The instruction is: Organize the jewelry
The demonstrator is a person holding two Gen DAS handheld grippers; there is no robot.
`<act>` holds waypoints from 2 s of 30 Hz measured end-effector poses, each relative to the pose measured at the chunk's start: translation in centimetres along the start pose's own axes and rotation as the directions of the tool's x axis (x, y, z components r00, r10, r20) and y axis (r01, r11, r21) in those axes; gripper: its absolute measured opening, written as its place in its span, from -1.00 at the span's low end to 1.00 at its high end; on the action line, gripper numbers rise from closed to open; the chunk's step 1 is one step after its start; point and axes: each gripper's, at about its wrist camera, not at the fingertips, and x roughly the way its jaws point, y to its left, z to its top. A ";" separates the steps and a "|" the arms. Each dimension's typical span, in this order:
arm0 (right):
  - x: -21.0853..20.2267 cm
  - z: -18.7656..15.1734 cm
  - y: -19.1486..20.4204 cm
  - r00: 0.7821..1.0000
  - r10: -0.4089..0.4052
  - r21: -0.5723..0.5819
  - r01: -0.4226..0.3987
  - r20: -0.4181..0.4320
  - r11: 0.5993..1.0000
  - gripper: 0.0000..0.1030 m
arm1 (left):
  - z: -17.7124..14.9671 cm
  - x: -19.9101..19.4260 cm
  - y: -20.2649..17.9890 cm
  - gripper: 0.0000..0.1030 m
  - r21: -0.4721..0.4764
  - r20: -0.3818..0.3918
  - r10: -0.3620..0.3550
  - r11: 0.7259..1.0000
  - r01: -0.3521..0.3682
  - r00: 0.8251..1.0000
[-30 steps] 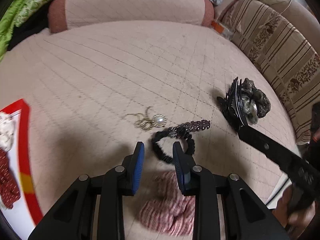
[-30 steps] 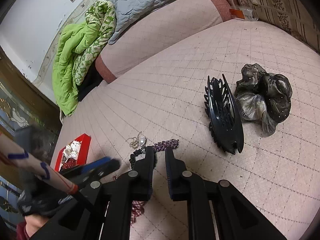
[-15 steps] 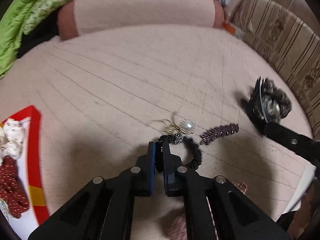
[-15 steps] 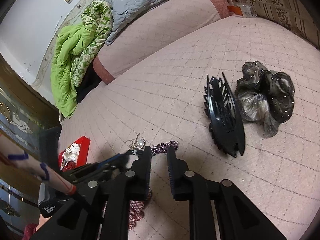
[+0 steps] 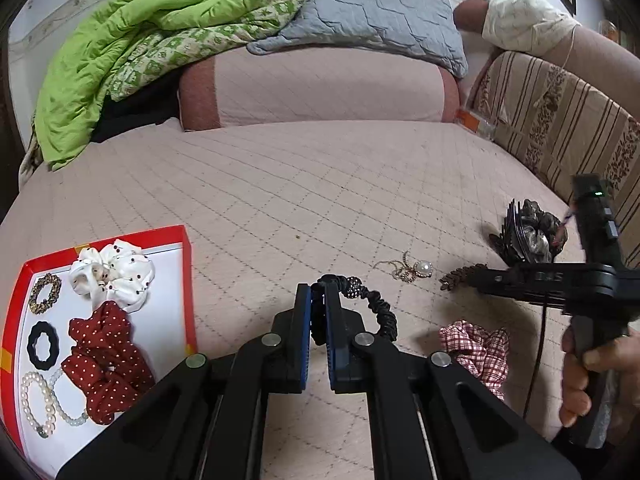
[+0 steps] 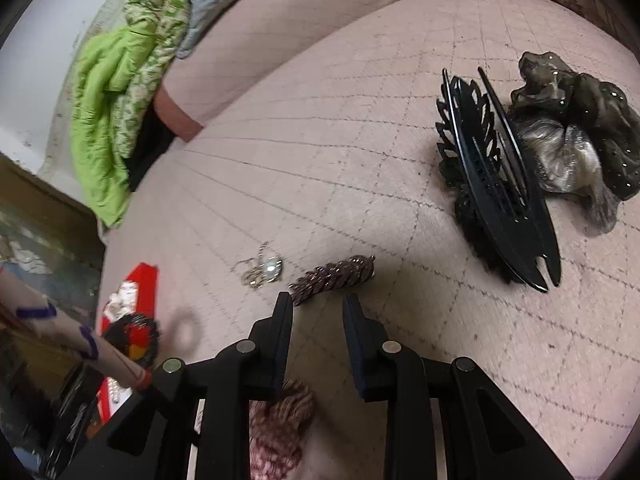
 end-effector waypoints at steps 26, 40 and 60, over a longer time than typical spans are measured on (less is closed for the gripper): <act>2.0 2.7 3.5 0.987 -0.110 -0.141 0.127 0.117 0.982 -0.76 | -0.8 0.6 0.2 -0.88 0.034 0.025 0.034 0.999 -0.034 0.999; -1.1 0.2 8.0 0.976 0.093 -0.272 -0.037 0.198 0.962 -0.76 | -0.7 -0.5 0.1 -0.88 0.035 0.048 0.057 0.998 -0.059 0.997; -2.7 -5.9 12.0 0.967 0.190 -0.399 -0.108 0.172 0.910 -0.76 | -2.2 -6.6 2.7 -0.88 -0.016 0.113 0.101 0.995 -0.100 0.988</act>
